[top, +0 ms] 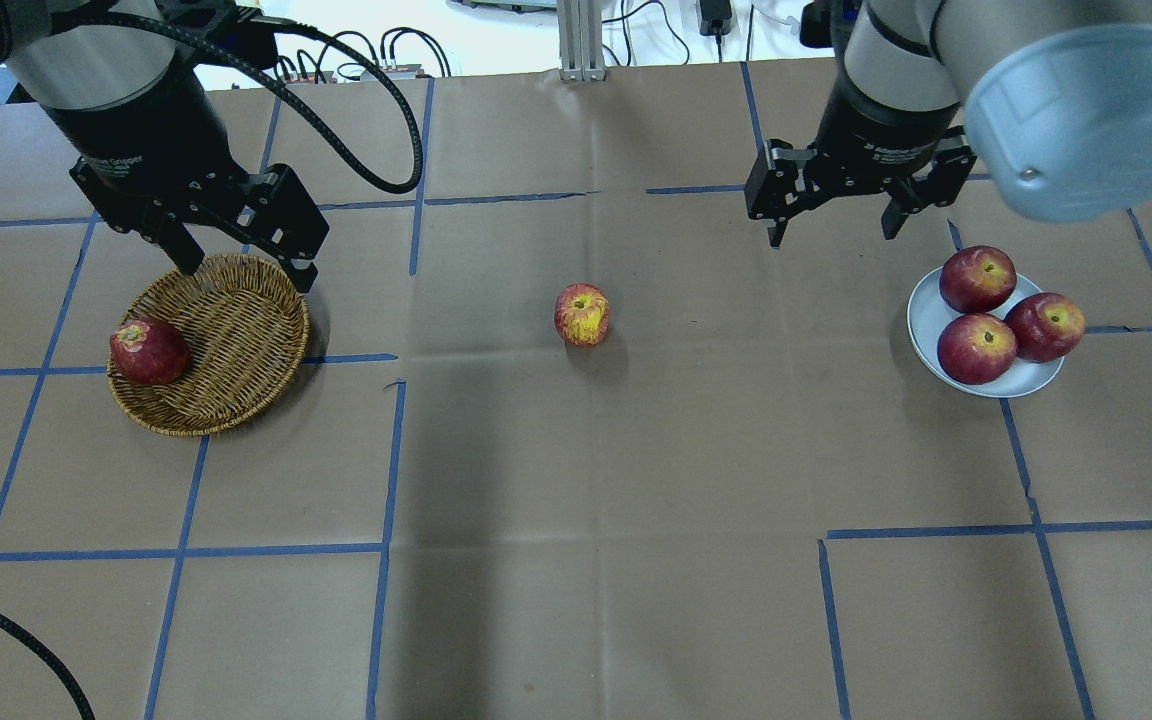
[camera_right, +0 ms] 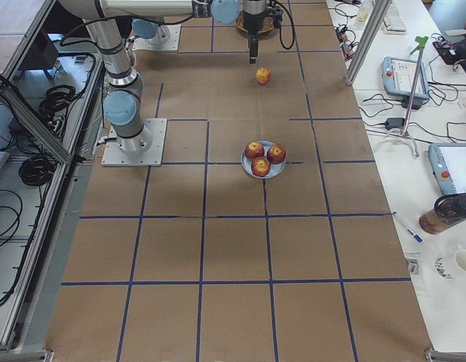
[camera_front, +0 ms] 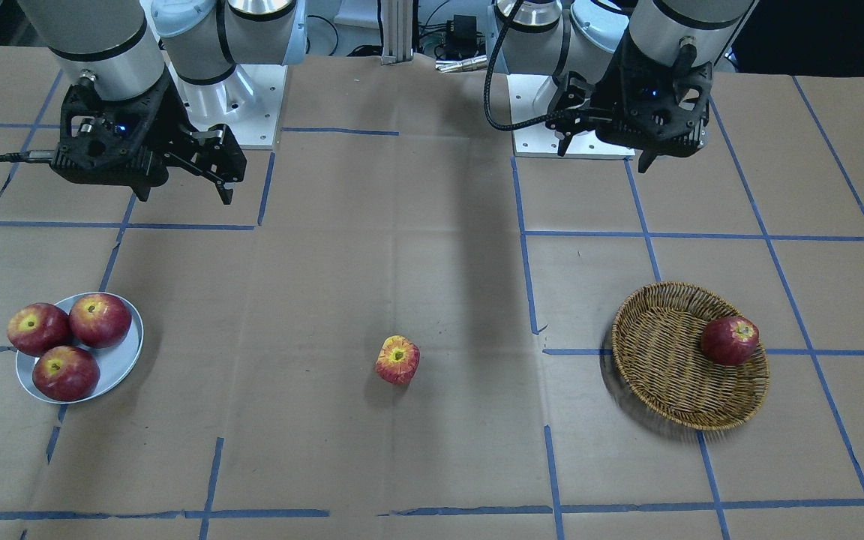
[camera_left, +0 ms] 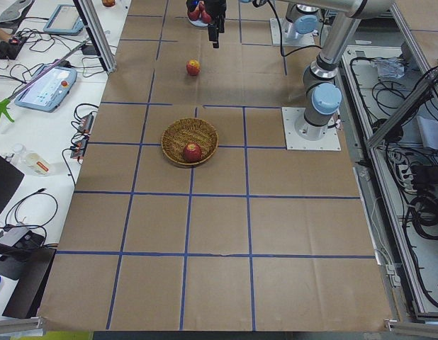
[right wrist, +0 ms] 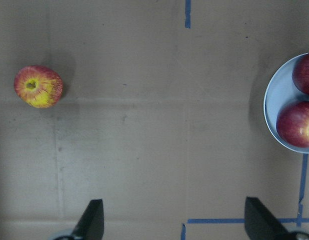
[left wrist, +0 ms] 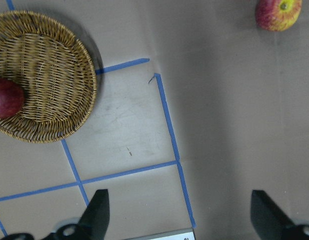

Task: Transfer apple from basket to plate
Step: 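Raise the left gripper back above the basket while the right gripper moves toward the apple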

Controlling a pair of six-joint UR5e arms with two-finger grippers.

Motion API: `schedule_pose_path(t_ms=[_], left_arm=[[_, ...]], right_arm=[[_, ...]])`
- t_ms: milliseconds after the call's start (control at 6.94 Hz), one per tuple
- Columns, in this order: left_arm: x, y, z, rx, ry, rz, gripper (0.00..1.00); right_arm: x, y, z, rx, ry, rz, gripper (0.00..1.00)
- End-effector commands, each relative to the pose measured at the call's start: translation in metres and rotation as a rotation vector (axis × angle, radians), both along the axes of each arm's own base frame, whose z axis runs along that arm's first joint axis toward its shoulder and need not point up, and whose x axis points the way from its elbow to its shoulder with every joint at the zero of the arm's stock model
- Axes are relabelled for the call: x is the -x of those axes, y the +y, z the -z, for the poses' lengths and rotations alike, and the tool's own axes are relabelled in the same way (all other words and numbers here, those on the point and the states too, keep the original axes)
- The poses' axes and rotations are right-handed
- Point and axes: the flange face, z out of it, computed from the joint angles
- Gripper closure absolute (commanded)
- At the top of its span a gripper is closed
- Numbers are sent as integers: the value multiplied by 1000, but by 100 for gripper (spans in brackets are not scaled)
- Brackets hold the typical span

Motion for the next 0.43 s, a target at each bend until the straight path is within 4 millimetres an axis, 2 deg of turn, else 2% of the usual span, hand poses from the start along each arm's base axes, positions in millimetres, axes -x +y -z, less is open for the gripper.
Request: schedule_pose_path(t_ms=[0,288], left_arm=[[0,-14,7,45,5,8,1],[0,-21,12,63,10,10,1]], right_arm=[[-70,-10,31,37,-15,23,0],[-129,-26,53,22,-18,21,0]])
